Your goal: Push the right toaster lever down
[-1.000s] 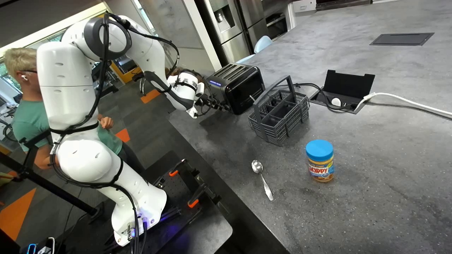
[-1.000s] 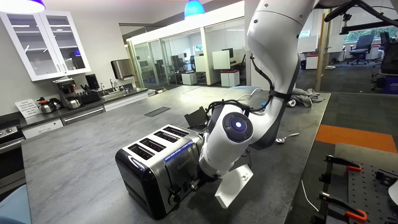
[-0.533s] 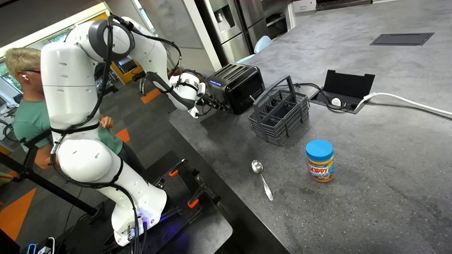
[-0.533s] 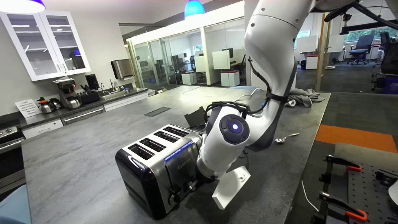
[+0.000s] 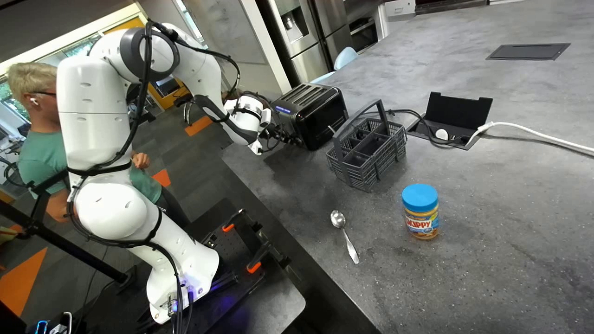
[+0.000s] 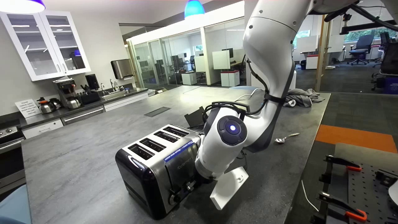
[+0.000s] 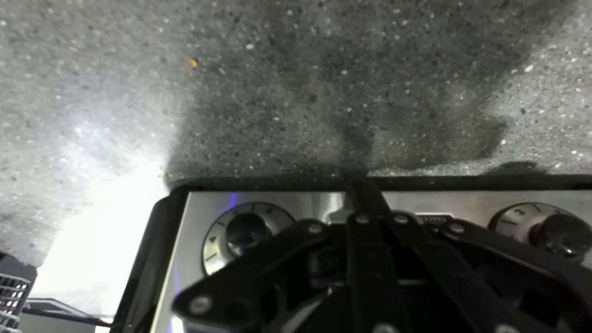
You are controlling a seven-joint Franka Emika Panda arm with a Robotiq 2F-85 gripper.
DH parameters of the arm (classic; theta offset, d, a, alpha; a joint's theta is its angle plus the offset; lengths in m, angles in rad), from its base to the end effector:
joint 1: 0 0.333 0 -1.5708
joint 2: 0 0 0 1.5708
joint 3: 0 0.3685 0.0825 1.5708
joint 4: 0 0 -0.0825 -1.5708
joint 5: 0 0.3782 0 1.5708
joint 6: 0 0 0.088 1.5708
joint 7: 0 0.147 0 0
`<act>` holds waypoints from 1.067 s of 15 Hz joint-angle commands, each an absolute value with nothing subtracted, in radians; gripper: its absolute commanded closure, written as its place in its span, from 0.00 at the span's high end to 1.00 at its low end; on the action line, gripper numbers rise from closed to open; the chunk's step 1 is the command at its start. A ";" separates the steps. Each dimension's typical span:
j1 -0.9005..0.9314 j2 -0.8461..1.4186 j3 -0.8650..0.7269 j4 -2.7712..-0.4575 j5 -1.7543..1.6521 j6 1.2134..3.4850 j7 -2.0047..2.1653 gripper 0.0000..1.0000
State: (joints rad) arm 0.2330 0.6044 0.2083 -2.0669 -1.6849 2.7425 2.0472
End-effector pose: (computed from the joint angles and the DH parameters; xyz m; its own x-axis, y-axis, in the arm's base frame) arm 0.5320 0.2782 0.1473 0.8350 -0.0614 0.5468 -0.0967 -0.9947 0.0360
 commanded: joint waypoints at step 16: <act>0.246 0.344 0.287 -2.312 -1.493 2.615 1.948 0.00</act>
State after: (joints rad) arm 0.2695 0.4884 0.2525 -2.1738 -1.6076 2.6092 2.0315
